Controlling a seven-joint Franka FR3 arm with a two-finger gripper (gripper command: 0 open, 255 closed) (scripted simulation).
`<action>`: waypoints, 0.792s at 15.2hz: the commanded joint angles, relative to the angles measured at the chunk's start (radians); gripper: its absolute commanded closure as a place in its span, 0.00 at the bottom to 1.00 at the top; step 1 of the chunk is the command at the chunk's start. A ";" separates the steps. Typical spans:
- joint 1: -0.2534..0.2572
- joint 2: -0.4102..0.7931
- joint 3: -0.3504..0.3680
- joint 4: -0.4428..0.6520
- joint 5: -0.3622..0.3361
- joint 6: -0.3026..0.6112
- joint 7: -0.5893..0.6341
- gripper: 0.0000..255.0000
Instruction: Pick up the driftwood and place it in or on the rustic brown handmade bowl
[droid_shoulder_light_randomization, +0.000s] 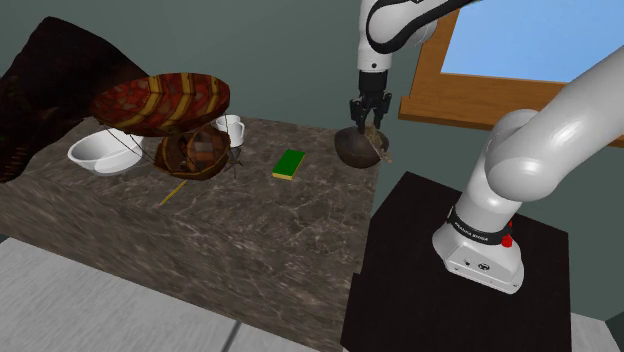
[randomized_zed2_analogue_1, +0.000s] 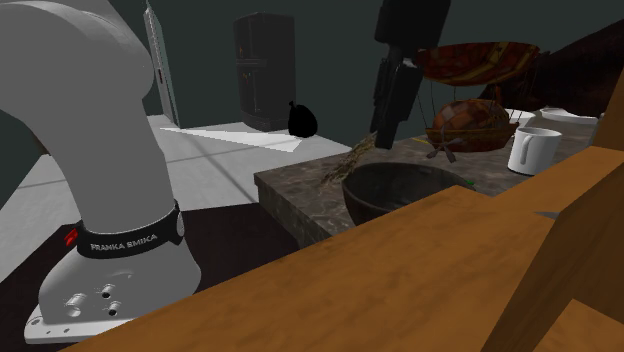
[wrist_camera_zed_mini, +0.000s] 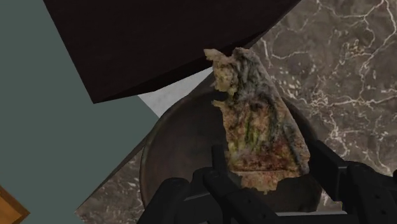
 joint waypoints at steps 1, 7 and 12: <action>0.000 0.015 -0.005 -0.016 0.000 0.031 -0.005 1.00; 0.003 0.064 -0.016 -0.064 0.004 0.127 -0.016 1.00; 0.005 0.080 -0.019 -0.076 0.006 0.155 -0.020 1.00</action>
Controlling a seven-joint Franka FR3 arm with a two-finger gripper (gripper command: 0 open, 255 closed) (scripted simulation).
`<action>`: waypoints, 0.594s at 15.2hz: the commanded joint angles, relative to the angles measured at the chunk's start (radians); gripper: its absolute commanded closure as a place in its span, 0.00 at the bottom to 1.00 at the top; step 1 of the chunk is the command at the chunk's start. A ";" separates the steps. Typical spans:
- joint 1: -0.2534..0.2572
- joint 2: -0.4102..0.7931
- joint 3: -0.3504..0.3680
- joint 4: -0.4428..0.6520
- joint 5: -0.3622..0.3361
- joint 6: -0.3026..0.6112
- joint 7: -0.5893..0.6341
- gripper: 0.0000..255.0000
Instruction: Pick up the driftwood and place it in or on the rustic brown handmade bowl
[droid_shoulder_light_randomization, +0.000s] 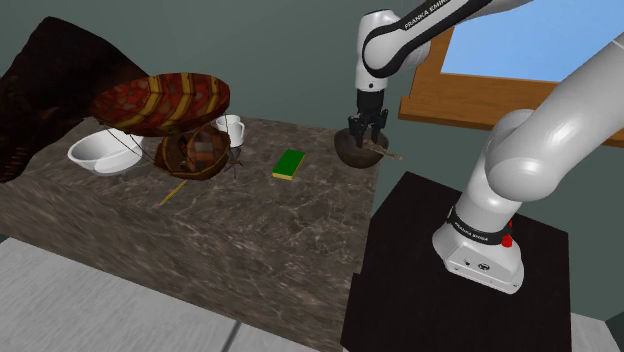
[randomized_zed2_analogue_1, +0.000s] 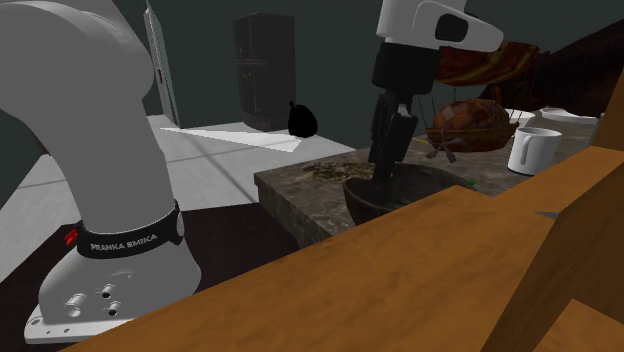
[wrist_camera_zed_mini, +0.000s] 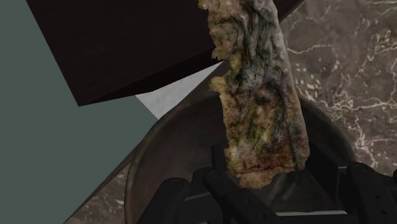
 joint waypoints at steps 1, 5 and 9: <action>0.000 0.002 0.000 -0.001 0.000 0.003 0.000 1.00; 0.000 0.002 0.000 -0.001 0.000 0.003 0.000 1.00; 0.000 0.002 0.000 -0.001 0.000 0.003 0.000 0.00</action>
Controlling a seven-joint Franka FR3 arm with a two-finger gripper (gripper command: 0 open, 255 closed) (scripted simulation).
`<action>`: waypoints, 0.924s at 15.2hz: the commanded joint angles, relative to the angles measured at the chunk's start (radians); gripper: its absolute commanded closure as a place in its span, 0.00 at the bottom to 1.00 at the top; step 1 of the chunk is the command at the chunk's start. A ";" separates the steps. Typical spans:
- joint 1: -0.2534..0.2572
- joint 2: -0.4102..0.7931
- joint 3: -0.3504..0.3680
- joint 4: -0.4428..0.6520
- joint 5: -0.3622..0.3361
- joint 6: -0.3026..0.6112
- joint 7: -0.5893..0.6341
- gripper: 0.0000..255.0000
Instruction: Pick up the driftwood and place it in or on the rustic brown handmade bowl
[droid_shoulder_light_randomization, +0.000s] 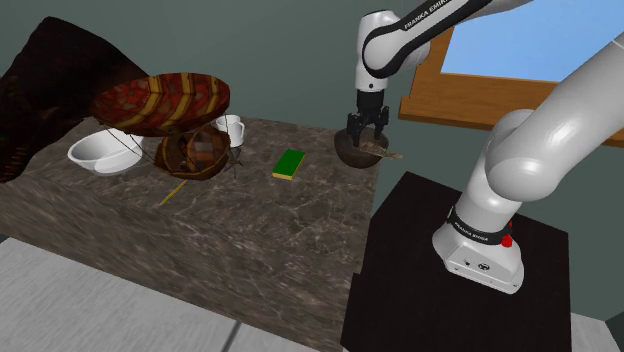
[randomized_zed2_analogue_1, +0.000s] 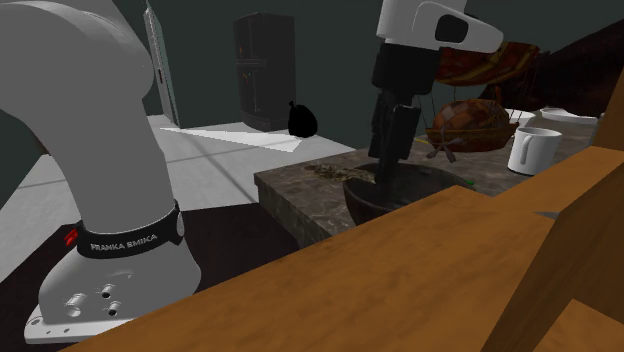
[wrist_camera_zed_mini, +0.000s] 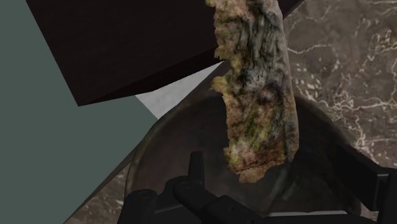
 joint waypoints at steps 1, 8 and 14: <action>0.000 0.000 0.000 0.000 0.000 0.000 0.000 0.00; -0.006 -0.054 0.009 0.093 -0.006 -0.146 0.008 0.00; -0.006 -0.053 0.009 0.094 -0.006 -0.146 0.008 0.00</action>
